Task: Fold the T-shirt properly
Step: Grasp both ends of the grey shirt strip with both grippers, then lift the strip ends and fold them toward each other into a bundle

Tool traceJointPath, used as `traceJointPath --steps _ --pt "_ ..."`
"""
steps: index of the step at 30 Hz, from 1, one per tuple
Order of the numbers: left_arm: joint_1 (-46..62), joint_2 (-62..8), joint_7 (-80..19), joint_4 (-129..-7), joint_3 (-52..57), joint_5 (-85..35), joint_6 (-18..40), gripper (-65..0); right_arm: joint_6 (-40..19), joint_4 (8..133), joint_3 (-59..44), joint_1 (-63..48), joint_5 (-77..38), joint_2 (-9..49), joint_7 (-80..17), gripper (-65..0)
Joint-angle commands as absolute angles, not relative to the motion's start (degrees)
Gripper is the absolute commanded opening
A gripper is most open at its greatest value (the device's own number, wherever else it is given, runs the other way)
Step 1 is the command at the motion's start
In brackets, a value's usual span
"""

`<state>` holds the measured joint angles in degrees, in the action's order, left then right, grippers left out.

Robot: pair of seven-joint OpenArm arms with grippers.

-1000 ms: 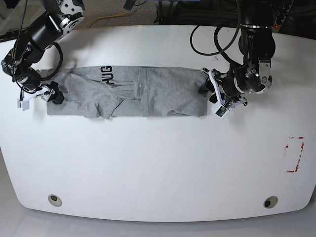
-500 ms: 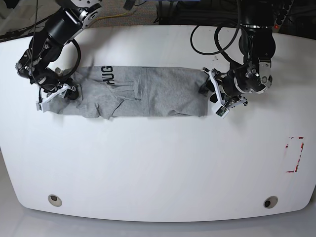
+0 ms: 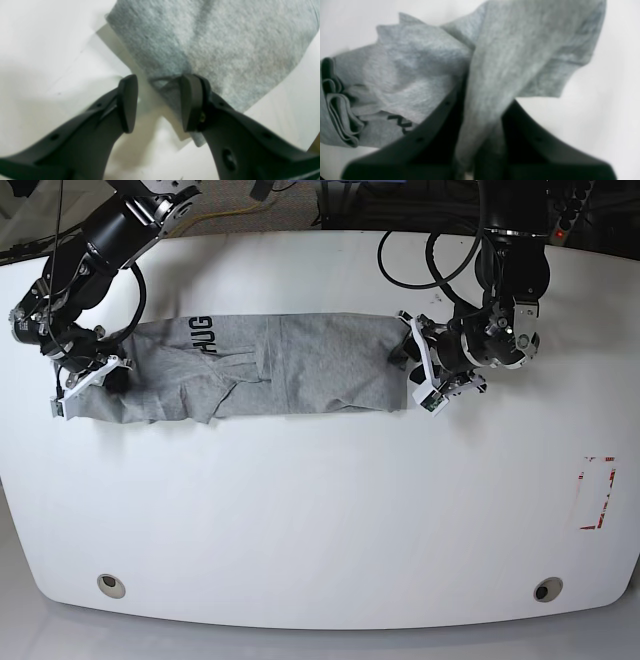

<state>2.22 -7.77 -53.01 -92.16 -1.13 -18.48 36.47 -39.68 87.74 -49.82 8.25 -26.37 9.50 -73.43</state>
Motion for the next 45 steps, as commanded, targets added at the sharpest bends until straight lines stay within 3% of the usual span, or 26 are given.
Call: traceJointPath --steps 1,9,13,25,42,45 --pt "1.3 -7.4 -52.4 -91.3 -2.0 -18.8 35.1 -39.7 -40.0 92.2 -49.9 8.6 -31.1 10.4 -74.9 -65.0" --pt "-0.7 -5.3 -52.4 -85.7 -2.1 -18.9 34.0 -39.7 -40.0 99.8 -44.1 5.0 -46.3 10.1 -77.1 -65.0" --pt "-1.2 -3.6 -52.4 -85.2 -2.1 -18.9 33.9 -39.7 -40.0 104.7 -40.2 2.6 -51.1 5.5 -77.2 -65.0" --pt "-1.2 0.3 -52.4 -85.1 -2.1 -13.0 33.9 -39.7 -40.0 110.0 -26.7 -1.1 -50.1 -7.3 -77.1 -65.0" --pt "-0.7 1.1 -52.4 -85.1 -2.1 -12.2 34.0 -39.7 -40.0 105.0 -12.5 -0.1 -36.9 -8.9 -67.5 -64.7" --pt "-0.7 1.1 -52.4 -85.1 -2.1 -12.2 34.0 -39.7 -40.0 104.7 -10.0 -0.3 -30.7 -8.3 -64.4 -48.4"
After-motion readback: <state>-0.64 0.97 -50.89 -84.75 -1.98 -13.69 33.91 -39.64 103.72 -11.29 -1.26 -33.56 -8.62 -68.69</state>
